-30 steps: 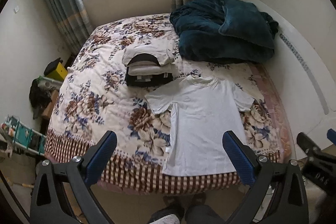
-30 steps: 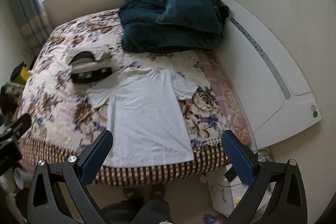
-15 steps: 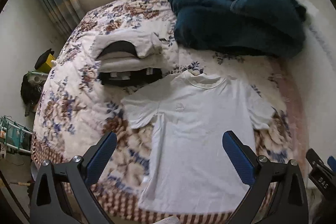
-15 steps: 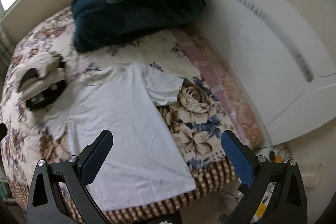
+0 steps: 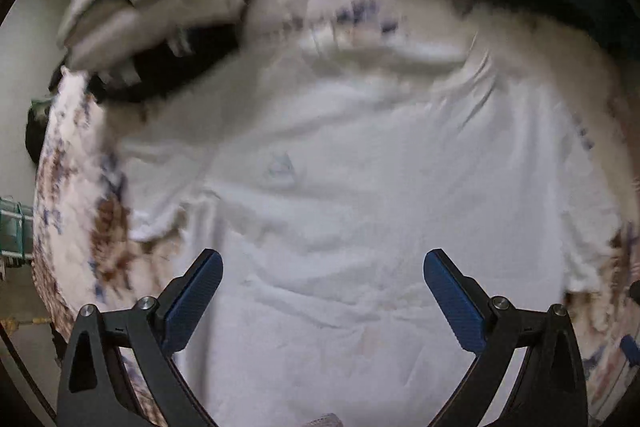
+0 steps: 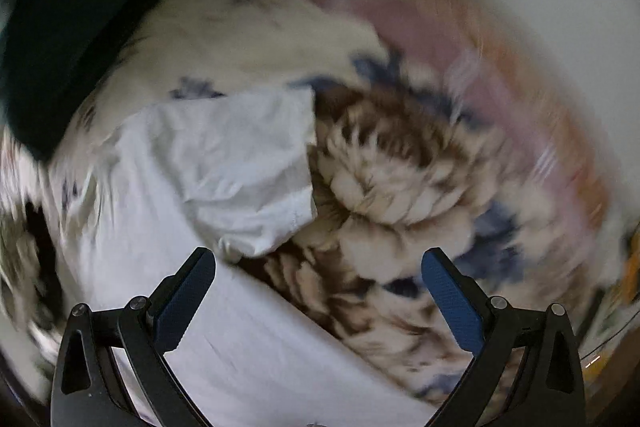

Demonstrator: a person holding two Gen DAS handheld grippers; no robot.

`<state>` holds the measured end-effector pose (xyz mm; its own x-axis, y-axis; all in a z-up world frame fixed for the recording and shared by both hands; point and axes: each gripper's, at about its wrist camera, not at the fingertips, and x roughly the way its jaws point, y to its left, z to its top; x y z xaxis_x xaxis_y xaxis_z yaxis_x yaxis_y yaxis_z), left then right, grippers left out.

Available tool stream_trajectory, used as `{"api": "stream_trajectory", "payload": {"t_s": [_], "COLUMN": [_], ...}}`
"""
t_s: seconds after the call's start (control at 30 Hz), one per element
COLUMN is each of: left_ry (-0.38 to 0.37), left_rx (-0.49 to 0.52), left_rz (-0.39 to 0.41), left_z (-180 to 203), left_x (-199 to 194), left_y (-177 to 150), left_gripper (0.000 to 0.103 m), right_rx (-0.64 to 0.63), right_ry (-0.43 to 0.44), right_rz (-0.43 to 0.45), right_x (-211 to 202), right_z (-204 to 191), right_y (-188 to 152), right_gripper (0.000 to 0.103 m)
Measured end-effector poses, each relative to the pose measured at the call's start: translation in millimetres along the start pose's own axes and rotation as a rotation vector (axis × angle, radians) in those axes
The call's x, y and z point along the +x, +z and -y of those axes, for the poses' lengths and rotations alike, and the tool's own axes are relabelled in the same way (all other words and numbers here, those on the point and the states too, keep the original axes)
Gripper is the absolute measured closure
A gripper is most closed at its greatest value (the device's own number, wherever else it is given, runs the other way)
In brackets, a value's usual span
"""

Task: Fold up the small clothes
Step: 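Lower the right tool to the T-shirt sleeve and close on it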

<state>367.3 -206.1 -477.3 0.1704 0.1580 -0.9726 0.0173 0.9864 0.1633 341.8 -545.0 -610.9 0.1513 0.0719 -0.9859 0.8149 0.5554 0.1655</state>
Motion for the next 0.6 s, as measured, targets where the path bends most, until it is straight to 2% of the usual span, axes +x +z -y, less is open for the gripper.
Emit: {"api": "stream_trajectory", "payload": {"t_s": [0.1,0.2,0.23,0.3,0.33,0.37,0.43,0.53,0.6], "left_ry": [-0.006,-0.017,-0.023,-0.024,-0.025,-0.024,-0.023,-0.04,-0.048], "left_rx": [-0.013,-0.03,-0.03,-0.023,-0.018,-0.013,-0.012,-0.021,-0.033], "left_rz": [-0.071,-0.102,-0.113,-0.121,-0.121,-0.12,-0.123,-0.132,-0.133], "left_z": [5,3,2,2,2,2,-1,-7,-11], "left_x": [41,56,60,62,63,62,62,64,64], "left_y": [-9,-19,-23,-30,-32,-34,-37,-38,-34], "left_gripper": [0.0,0.0,0.0,0.0,0.0,0.0,0.0,0.0,0.0], "right_rx": [0.193,0.328,0.353,0.404,0.426,0.462,0.56,0.653,0.668], "right_ry": [0.143,0.27,0.293,0.35,0.366,0.386,0.373,0.419,0.471], "right_rz": [-0.094,-0.145,-0.152,-0.14,-0.128,-0.106,-0.048,-0.001,-0.038], "right_x": [48,82,88,105,108,110,107,103,109], "right_z": [26,34,33,28,27,27,36,46,42], "right_y": [-5,-19,-25,-32,-36,-39,-44,-47,-46], "right_gripper": [0.0,0.001,0.007,0.02,0.039,0.064,0.082,0.082,0.069]}}
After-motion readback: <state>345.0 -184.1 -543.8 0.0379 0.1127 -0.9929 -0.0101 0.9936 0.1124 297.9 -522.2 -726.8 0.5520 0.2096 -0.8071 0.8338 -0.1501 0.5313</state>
